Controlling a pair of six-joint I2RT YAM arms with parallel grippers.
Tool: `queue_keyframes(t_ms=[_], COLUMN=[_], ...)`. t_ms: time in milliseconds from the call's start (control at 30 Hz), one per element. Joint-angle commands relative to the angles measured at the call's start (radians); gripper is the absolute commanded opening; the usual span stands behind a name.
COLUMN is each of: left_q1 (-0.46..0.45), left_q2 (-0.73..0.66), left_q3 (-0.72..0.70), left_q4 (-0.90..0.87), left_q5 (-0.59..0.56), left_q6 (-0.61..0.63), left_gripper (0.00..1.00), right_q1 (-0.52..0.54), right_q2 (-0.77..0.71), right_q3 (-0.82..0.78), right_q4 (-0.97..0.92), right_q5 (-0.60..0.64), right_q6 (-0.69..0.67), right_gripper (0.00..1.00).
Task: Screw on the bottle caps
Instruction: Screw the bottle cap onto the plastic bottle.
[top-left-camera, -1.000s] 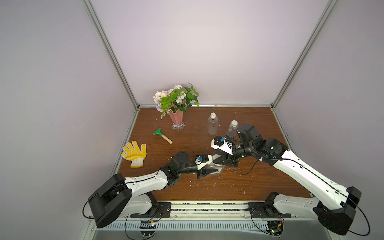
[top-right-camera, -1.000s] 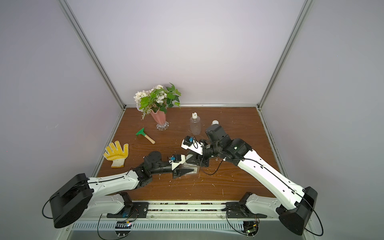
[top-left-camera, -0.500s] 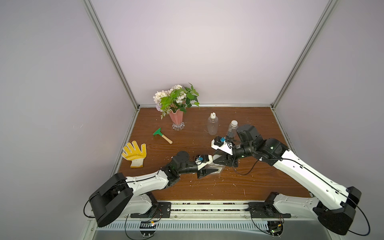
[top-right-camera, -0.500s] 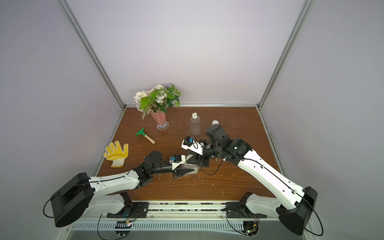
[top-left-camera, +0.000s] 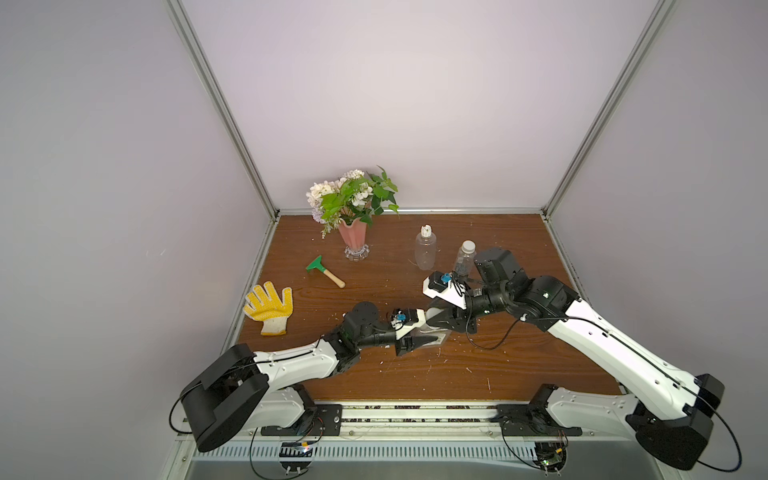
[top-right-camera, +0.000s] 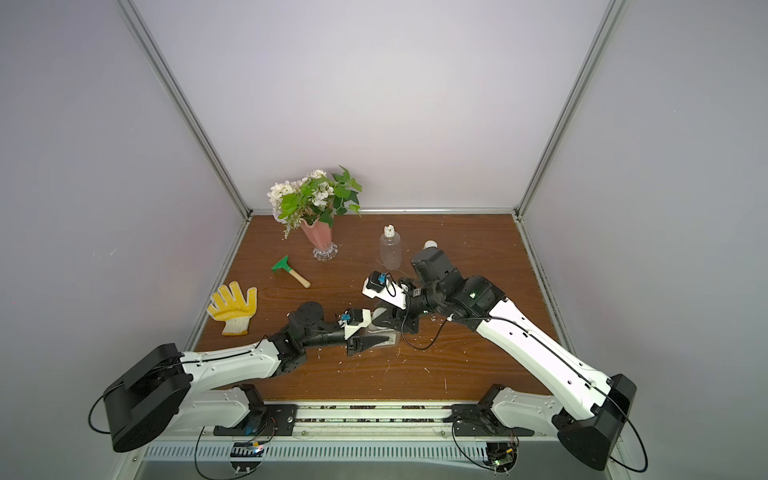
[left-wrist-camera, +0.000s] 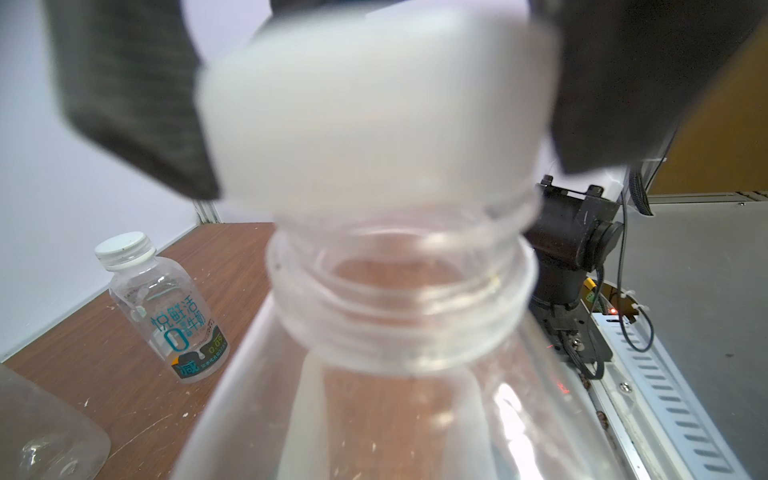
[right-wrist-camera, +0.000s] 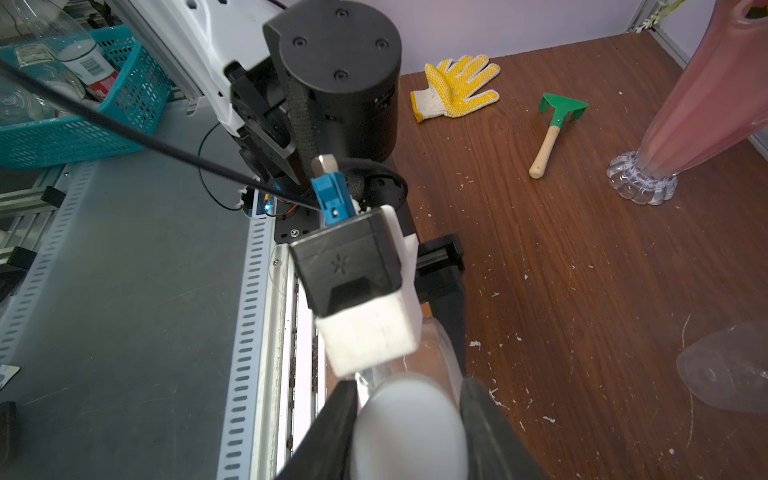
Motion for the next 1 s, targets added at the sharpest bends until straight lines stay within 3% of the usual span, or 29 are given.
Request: queue_keyframes(t_ms=[0, 367, 733, 967], left_q1=[0.017, 0.017, 0.018, 0.018], left_q2=[0.011, 0.024, -0.001, -0.016], left_q3=[0.024, 0.026, 0.023, 0.024], left_q4=[0.008, 0.01, -0.004, -0.008], left_q5=[-0.032, -0.032, -0.021, -0.023], left_q6=[-0.021, -0.024, -0.022, -0.021], left_gripper=[0.46, 0.46, 0.46, 0.46], right_q1=[0.019, 0.019, 0.02, 0.019], right_q2=[-0.027, -0.022, -0.053, -0.023], right_q3=[0.043, 0.056, 0.0, -0.009], right_q4=[-0.023, -0.042, 0.061, 0.031], right_q5=[-0.048, -0.036, 0.099, 0.03], right_q6=[0.008, -0.004, 0.004, -0.01], right_gripper=[0.4, 0.4, 0.41, 0.41])
